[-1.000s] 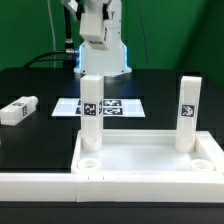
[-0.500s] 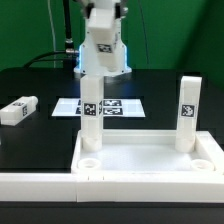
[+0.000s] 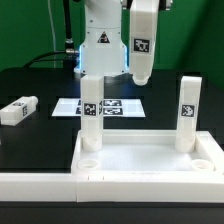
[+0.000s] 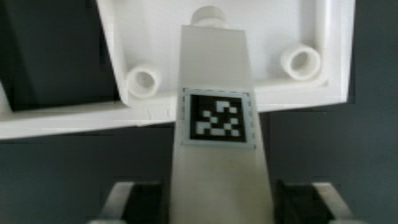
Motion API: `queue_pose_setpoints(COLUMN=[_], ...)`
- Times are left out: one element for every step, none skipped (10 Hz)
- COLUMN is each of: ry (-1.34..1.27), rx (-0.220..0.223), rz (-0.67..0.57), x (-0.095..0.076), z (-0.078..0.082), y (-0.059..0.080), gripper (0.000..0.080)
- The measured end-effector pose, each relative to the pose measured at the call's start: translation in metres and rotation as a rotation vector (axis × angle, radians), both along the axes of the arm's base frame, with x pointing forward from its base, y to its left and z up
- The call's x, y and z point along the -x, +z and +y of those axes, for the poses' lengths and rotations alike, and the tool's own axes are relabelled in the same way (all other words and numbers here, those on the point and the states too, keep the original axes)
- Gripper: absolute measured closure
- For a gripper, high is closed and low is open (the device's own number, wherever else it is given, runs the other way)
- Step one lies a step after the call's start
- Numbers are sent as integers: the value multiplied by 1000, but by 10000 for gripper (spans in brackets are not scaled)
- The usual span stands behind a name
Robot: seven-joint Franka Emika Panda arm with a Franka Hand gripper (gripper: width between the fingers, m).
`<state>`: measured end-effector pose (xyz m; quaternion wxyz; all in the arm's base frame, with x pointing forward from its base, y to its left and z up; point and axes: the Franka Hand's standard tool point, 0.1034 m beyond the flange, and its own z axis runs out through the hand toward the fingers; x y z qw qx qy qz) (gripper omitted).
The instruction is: Assemble desk
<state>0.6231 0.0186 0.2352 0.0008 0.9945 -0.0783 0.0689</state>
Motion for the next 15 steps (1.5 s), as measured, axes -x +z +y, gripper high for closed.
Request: queue_pose_setpoints(ry=[4, -11, -30, -11, 0, -4, 5, 3, 0, -1, -1, 16, 34, 42, 63], rx=[-1, -6, -21, -24, -22, -27, -18, -20, -22, -22, -23, -19, -11, -8, -3], rz=[-80, -140, -262, -338, -369, -433, -389, -394, -394, -392, -388, -375, -365, -361, -361], x=[-4, -6, -8, -4, -6, -11, -4, -6, -6, -6, -5, -3, -5, -7, -7], z=[2, 7, 25, 39, 47, 57, 60, 58, 58, 58, 61, 70, 77, 86, 96], y=[0, -2, -12, -26, -38, -47, -63, -58, -57, -59, -62, -69, -72, -72, -74], gripper=[511, 511, 511, 511, 511, 511, 511, 511, 511, 511, 511, 511, 511, 511, 511])
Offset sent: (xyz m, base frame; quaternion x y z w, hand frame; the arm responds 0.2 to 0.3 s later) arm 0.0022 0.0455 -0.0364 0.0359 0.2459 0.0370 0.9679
